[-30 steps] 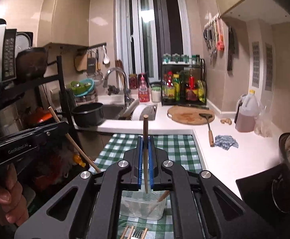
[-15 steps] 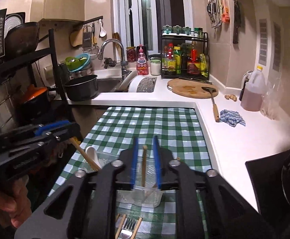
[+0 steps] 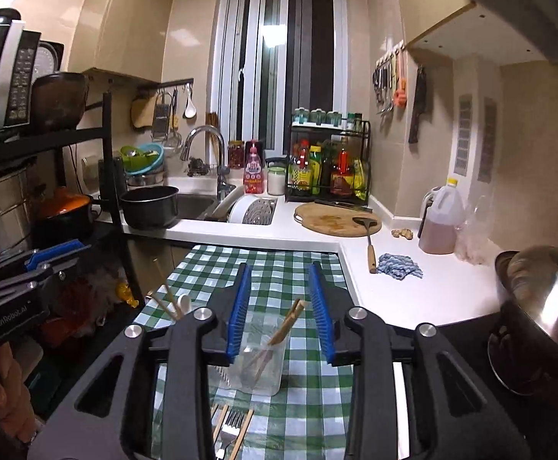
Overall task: Organize utensils
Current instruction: 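Open the right tool to drop its chopstick into the container while the left tool drops its own, then move both tools back down over the remaining chopsticks and fork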
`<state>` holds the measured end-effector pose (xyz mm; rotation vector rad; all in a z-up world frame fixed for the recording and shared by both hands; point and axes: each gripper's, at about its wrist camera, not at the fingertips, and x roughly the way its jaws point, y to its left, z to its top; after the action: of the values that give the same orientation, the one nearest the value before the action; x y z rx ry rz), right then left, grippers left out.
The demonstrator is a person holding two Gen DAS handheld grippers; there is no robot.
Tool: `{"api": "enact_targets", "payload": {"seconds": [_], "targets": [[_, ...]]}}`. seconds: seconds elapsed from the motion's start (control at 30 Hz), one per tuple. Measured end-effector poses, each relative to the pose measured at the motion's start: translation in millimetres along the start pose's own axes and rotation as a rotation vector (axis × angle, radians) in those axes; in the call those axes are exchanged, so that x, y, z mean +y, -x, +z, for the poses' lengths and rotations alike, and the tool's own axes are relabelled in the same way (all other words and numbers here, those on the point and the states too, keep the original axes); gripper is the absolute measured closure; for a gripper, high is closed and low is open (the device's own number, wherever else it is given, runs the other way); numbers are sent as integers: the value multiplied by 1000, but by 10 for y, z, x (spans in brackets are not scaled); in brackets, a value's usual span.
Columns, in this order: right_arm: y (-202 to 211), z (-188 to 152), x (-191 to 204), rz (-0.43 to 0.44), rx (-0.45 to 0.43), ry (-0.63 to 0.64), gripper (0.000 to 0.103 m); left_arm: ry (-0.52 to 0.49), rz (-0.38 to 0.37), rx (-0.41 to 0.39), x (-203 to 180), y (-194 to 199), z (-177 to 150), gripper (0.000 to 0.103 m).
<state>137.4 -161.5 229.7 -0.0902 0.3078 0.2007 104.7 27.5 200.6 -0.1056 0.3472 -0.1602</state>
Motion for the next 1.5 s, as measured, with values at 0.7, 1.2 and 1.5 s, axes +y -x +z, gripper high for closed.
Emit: {"api": "enact_targets", "payload": {"seconds": [0.7,1.2,1.5], "targets": [[862,-1866,202,-18,112,-110,73,68,48,145,60,624,-1784,76],[392,-2619,677,102,386,-86,76,137,78,245,243,454,-2034,76],[273,-2791,655,61,472,-61,90,111,53,288,139,350,-2135,76]]}}
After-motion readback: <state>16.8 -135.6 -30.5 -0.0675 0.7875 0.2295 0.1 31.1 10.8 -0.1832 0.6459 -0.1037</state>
